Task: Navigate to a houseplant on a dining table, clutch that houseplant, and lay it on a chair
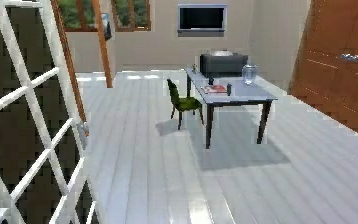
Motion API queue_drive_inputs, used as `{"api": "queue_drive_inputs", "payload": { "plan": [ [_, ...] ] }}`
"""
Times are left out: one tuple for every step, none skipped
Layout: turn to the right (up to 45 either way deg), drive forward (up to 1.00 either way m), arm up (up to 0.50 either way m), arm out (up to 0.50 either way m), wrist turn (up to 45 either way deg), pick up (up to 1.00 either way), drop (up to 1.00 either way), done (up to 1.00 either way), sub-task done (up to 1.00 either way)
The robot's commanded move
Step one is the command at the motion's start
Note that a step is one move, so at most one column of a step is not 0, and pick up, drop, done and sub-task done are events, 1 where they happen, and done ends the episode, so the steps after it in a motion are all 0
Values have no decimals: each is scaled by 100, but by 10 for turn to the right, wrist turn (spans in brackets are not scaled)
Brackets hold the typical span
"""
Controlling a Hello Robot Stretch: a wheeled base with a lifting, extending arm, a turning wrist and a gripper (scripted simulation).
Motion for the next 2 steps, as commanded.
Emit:
{"api": "queue_drive_inputs", "payload": {
  "plan": [
    [0,100,0,0,0,0,0,0,0],
    [0,15,0,0,0,0,0,0,0]
  ]
}}
